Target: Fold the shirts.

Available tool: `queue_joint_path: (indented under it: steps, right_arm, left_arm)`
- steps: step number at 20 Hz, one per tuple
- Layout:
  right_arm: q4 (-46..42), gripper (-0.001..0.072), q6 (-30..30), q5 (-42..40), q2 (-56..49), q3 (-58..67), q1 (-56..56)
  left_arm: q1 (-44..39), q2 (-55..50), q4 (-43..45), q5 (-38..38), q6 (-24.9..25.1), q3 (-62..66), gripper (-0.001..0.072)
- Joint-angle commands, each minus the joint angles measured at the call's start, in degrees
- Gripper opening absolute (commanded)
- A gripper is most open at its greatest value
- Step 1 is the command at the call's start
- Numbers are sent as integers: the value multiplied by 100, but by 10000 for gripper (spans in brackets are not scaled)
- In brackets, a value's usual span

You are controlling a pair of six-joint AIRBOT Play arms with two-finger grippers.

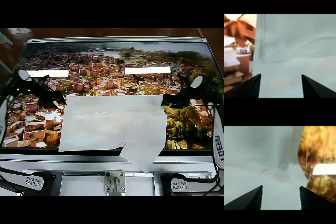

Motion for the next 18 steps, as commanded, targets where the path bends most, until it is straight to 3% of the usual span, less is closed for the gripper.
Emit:
queue_joint_path:
  steps: [1, 3, 7, 9, 12, 18]
  right_arm:
    - [-1331, 584, -179, 1126, 800, -26, -444]
    - [-1075, 584, -238, 1434, 1259, -431, -1204]
    - [1139, 584, -831, 1222, 1985, -1803, -2531]
    - [1346, 584, -949, 1215, 2041, -2146, -2629]
    - [1449, 584, -949, 1193, 2041, -2299, -2625]
    - [1593, 584, -922, 1207, 2041, -2299, -2625]
  left_arm:
    - [568, 841, 4, -715, 479, -129, 599]
    - [968, 1523, -17, -826, 791, -1040, 599]
    - [1816, 2839, -721, 2, 1510, -3980, 602]
    - [2243, 3016, -1241, 269, 1838, -4800, 603]
    - [2306, 2868, -1307, 498, 2140, -5329, 602]
    - [1838, 2306, -1314, 811, 2238, -5488, 600]
